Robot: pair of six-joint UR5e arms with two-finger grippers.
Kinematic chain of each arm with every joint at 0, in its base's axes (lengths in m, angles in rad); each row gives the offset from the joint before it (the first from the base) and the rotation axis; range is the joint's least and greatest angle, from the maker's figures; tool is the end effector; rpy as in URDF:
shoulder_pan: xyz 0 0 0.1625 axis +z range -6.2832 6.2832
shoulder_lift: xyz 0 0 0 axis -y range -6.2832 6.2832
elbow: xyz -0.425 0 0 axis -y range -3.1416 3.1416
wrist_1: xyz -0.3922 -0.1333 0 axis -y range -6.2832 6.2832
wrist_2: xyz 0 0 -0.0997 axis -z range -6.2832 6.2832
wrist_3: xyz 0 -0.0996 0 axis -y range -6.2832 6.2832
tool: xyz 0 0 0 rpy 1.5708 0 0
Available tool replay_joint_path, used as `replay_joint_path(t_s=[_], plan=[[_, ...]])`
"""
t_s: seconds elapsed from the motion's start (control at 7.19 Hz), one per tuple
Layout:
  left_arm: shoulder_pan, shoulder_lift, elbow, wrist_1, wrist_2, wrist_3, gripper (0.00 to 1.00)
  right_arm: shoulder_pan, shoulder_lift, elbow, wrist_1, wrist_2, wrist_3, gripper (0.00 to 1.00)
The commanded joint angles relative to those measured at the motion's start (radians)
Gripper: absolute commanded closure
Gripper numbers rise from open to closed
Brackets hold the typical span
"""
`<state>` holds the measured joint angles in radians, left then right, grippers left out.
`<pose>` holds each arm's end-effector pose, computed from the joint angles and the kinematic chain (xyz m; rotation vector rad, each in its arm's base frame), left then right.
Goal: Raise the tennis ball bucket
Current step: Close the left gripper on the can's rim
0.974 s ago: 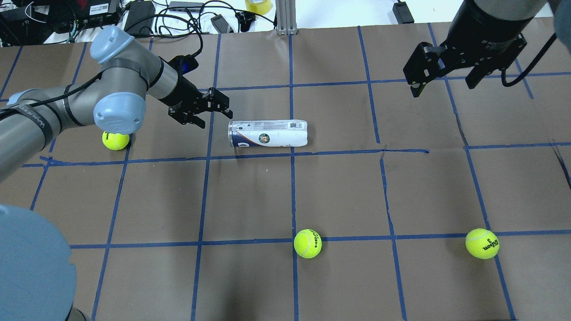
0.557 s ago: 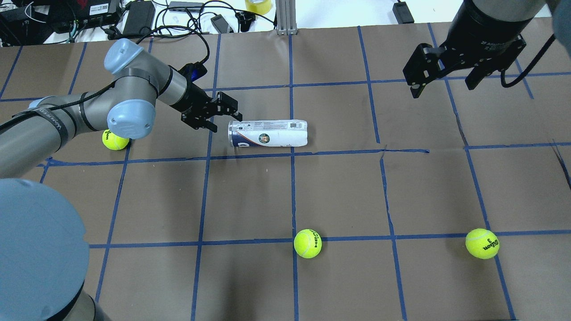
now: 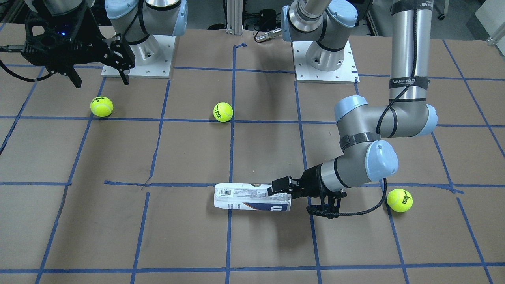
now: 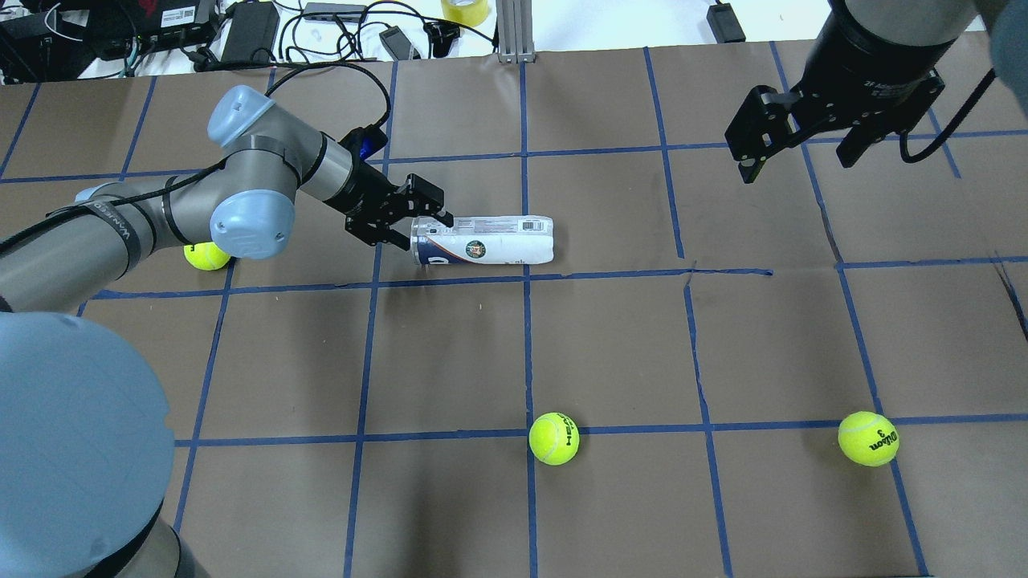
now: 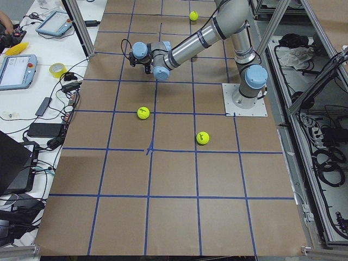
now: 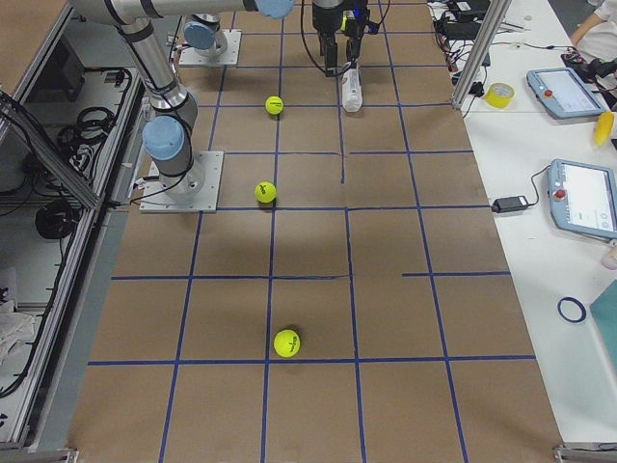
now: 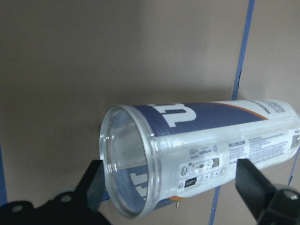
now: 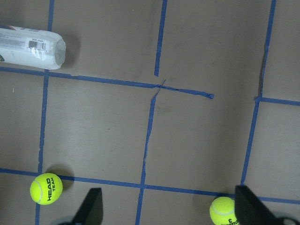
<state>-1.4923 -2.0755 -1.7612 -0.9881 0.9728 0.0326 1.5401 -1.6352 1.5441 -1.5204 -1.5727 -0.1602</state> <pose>-0.1420 -0.6096 0.1903 0.1022 -2.5353 -0.0991 0.1187 -0.4708 0.5268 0.2028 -3.1286 0.0632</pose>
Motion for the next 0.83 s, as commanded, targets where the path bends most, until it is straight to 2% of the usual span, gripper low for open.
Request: replay_joint_path(t_s=[0.0, 0.14, 0.28, 0.42, 0.7], plan=[[-0.002, -0.005, 0.000, -0.006, -0.072, -0.034, 0.17, 0.000, 0.000, 0.001, 0.000, 0.000, -0.002, 0.00], [0.000, -0.006, 0.003, -0.009, -0.075, -0.037, 0.29, 0.000, 0.000, 0.001, -0.001, 0.000, -0.001, 0.00], [0.000, -0.009, 0.003, -0.009, -0.075, -0.051, 0.72, 0.000, 0.000, 0.001, -0.001, 0.000, -0.002, 0.00], [0.000, -0.009, 0.008, 0.003, -0.072, -0.101, 1.00, 0.000, 0.000, 0.001, -0.001, 0.000, -0.002, 0.00], [0.000, 0.024, 0.083, -0.007, -0.062, -0.329, 1.00, 0.000, 0.000, 0.002, -0.003, -0.001, -0.004, 0.00]])
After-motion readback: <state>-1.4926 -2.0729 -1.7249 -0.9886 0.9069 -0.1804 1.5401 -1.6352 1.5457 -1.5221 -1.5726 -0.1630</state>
